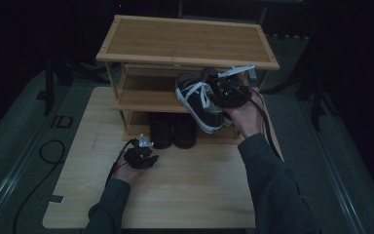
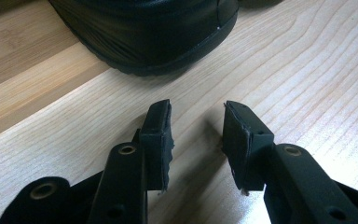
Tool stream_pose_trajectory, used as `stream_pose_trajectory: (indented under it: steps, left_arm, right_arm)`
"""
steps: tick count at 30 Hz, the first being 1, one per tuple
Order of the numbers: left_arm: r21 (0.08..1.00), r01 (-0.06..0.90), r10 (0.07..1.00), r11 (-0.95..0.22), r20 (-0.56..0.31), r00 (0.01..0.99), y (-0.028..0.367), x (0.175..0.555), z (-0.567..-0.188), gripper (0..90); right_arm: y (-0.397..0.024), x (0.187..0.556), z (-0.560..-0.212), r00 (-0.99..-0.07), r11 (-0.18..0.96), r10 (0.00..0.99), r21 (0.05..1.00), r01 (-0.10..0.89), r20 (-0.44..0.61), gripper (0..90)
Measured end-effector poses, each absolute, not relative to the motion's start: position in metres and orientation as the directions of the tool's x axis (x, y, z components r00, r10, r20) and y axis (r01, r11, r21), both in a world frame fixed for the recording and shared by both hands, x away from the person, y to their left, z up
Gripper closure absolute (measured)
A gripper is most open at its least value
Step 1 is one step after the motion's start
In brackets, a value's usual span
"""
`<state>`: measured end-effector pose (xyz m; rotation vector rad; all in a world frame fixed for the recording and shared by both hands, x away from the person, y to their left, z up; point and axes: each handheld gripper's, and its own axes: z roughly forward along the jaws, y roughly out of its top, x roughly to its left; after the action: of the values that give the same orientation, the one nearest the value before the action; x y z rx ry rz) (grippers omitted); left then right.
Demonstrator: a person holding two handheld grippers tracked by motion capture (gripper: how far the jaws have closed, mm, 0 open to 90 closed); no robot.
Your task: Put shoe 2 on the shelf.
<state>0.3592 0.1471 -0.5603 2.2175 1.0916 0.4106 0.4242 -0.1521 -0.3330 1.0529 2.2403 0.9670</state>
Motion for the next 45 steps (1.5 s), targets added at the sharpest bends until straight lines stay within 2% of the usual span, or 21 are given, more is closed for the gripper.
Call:
stream_pose_trajectory:
  steps: [4, 7, 12, 16, 21, 27, 37, 45]
  left_arm:
    - [0.653, 0.598, 0.791, -0.465, 0.004, 0.612, 0.147, 0.359, -0.560, 62.5]
    - [0.655, 0.599, 0.793, -0.461, 0.002, 0.609, 0.147, 0.359, -0.560, 62.5]
    - [0.648, 0.601, 0.794, -0.467, 0.008, 0.608, 0.147, 0.359, -0.560, 62.4]
    - [0.648, 0.600, 0.792, -0.469, 0.009, 0.610, 0.146, 0.359, -0.560, 61.6]
    - [0.642, 0.604, 0.794, -0.472, 0.012, 0.607, 0.145, 0.359, -0.559, 60.1]
    - [0.650, 0.607, 0.806, -0.457, 0.016, 0.591, 0.146, 0.358, -0.551, 61.8]
    - [0.681, 0.570, 0.776, -0.461, -0.003, 0.631, 0.137, 0.359, -0.515, 61.0]
    - [0.708, 0.564, 0.754, -0.425, -0.067, 0.653, 0.133, 0.359, -0.490, 61.3]
  right_arm:
    - [-0.153, 0.422, -0.331, -0.596, 0.466, 0.791, 0.766, 0.443, -0.136, 56.9]
    - [-0.156, 0.416, -0.325, -0.588, 0.504, 0.780, 0.771, 0.390, -0.212, 56.8]
    - [-0.164, 0.412, -0.318, -0.633, 0.517, 0.745, 0.782, 0.349, -0.210, 59.9]
    - [-0.167, 0.408, -0.316, -0.649, 0.539, 0.723, 0.782, 0.313, -0.238, 68.9]
    - [-0.172, 0.403, -0.313, -0.667, 0.540, 0.701, 0.797, 0.269, -0.250, 75.0]
    - [-0.177, 0.399, -0.311, -0.714, 0.544, 0.662, 0.801, 0.250, -0.226, 88.1]
    - [-0.181, 0.391, -0.308, -0.761, 0.549, 0.616, 0.803, 0.230, -0.203, 89.6]
    - [-0.186, 0.379, -0.303, -0.788, 0.545, 0.582, 0.815, 0.196, -0.200, 89.6]
